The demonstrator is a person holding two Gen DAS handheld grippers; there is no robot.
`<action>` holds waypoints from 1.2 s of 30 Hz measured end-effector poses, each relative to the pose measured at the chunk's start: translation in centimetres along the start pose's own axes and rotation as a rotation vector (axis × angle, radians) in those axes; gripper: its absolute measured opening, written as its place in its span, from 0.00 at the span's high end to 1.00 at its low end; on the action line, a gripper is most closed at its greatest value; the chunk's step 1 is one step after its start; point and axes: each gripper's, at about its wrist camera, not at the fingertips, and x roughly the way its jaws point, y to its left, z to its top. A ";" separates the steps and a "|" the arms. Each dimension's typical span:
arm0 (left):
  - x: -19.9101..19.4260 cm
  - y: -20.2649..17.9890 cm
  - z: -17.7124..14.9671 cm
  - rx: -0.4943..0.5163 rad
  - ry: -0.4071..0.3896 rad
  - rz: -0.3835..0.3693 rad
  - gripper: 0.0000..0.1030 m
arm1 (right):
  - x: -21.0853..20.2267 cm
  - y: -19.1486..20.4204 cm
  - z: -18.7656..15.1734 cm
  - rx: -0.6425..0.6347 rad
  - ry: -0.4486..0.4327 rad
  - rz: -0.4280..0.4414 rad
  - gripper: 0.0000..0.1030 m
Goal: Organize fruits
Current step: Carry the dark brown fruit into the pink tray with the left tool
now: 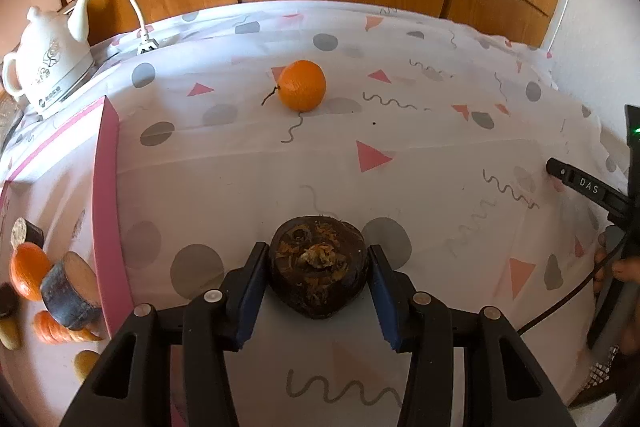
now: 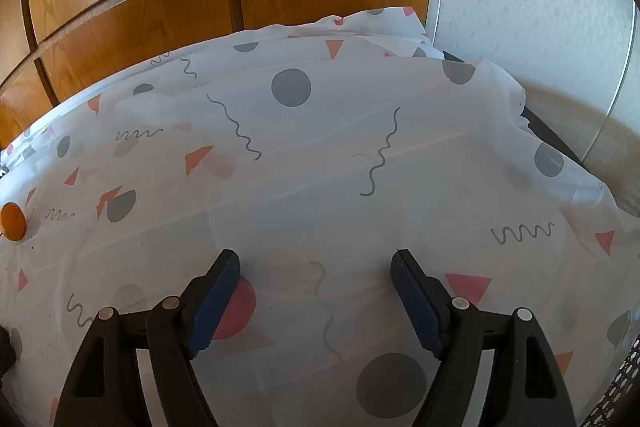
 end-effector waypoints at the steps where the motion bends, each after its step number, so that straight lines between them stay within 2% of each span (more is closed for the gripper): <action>1: 0.0 -0.1 0.0 0.002 -0.008 0.004 0.53 | 0.0 0.0 0.0 -0.002 0.001 -0.001 0.22; 14: -0.3 -0.9 -1.3 0.038 -0.116 0.042 0.53 | -0.1 0.1 0.1 -0.012 0.022 0.013 0.16; 27: -0.5 -0.2 -1.1 0.024 -0.102 -0.008 0.54 | -0.1 0.5 0.4 -0.018 0.046 -0.011 0.15; 31: -1.0 -0.2 -1.0 0.020 -0.067 -0.026 0.55 | 0.0 0.9 0.7 -0.018 0.061 -0.012 0.15; 33: -1.4 0.5 -0.9 -0.023 -0.051 -0.061 0.55 | 0.1 1.0 0.7 -0.025 0.056 -0.013 0.15; 36: -2.7 1.4 -0.7 -0.051 -0.073 -0.066 0.55 | 0.1 1.1 0.6 -0.026 0.052 -0.017 0.15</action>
